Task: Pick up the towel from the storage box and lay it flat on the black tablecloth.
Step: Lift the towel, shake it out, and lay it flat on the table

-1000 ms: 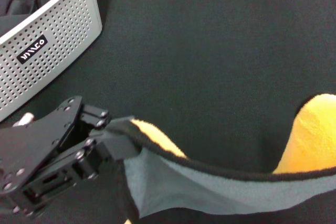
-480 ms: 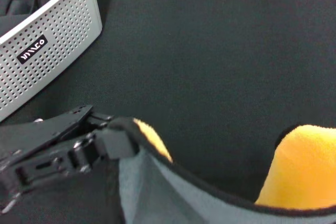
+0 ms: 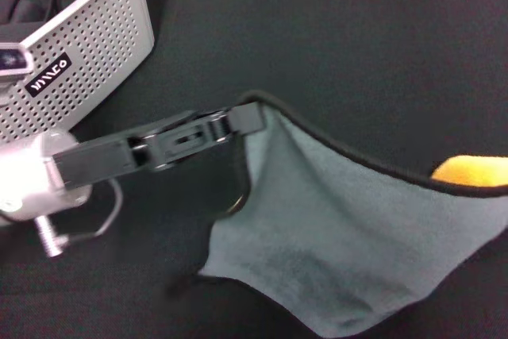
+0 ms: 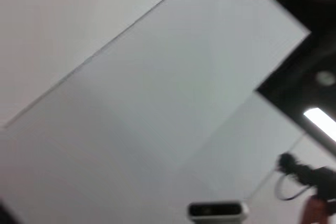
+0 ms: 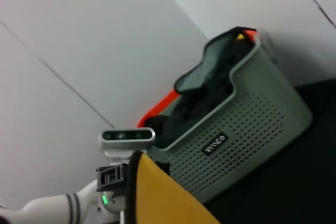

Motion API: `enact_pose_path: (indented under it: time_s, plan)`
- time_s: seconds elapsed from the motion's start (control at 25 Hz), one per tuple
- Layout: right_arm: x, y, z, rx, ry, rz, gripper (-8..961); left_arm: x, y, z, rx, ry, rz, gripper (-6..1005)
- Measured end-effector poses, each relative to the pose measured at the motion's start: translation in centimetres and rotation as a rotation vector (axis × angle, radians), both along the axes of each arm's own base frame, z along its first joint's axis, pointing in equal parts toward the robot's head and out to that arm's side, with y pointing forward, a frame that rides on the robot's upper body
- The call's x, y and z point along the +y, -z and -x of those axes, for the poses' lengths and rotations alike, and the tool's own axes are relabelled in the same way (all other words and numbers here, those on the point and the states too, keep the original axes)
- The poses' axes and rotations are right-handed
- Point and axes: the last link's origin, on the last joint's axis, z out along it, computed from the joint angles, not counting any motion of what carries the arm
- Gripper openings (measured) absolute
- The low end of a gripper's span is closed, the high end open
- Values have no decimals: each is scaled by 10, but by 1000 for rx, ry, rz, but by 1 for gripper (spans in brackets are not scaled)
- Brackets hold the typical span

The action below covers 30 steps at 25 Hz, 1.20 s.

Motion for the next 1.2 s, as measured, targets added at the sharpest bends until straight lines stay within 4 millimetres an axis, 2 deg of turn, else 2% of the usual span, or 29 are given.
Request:
enact_pose_path:
  time_s: [0.2, 0.36, 0.6, 0.96, 1.12, 1.2]
  plan:
    - [35, 20, -27, 37, 39, -7, 11, 18, 18, 1, 107, -55, -56, 11]
    - [56, 28, -38, 24, 42, -44, 11, 27, 28, 3, 163, -83, -109, 11]
    - [88, 47, -32, -27, 10, -103, 11, 35, 31, 9, 210, -118, -205, 11]
    - [128, 75, -11, -131, -19, -153, 11, 41, 10, 30, 205, -214, -384, 11]
    - [143, 88, -2, -171, -24, -176, 11, 45, 14, 34, 243, -236, -422, 11]
    - [143, 88, -2, -171, -24, -176, 11, 47, 18, 34, 264, -235, -441, 11]
